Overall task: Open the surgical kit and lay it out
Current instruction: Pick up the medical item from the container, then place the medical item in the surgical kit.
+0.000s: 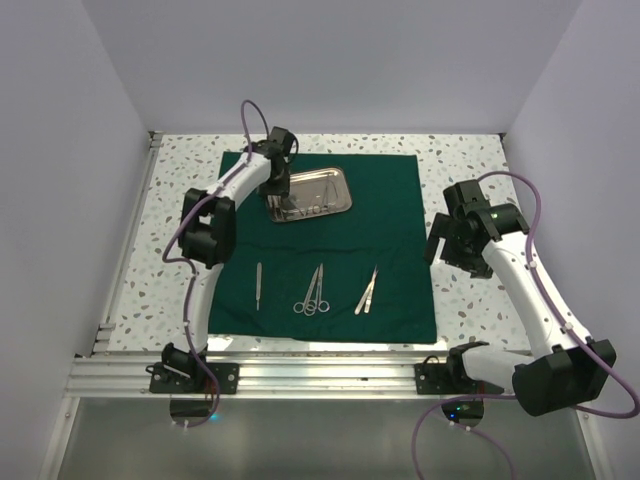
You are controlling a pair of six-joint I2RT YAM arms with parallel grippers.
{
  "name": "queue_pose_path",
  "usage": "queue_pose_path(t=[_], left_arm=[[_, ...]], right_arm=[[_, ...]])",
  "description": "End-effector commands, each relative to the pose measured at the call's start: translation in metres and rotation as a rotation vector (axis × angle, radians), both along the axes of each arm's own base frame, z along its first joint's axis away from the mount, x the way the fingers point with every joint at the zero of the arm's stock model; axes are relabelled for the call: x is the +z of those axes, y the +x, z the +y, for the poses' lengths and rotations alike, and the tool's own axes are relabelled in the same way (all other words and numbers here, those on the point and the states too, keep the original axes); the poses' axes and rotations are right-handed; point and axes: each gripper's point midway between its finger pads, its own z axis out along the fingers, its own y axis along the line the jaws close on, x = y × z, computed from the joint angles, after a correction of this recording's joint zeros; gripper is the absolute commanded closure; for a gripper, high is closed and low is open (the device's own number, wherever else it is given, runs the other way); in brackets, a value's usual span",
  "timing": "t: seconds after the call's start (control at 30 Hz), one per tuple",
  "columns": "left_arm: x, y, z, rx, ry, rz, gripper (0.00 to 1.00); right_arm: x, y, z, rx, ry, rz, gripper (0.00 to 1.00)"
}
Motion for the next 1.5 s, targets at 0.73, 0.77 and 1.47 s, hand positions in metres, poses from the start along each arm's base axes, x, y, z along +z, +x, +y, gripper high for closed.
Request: queue_pose_path(t=[0.73, 0.77, 1.47], left_arm=[[0.094, 0.018, -0.035, -0.124, -0.247, -0.167, 1.0], [0.112, 0.014, -0.044, -0.141, -0.258, -0.195, 1.0], [0.072, -0.221, -0.239, -0.367, -0.417, 0.005, 1.0]], right_arm=[[0.009, 0.013, 0.006, -0.001, 0.027, -0.054, 0.02], [0.01, 0.015, 0.006, -0.003, 0.032, -0.063, 0.02], [0.036, -0.023, -0.003, 0.031, 0.042, -0.142, 0.02]])
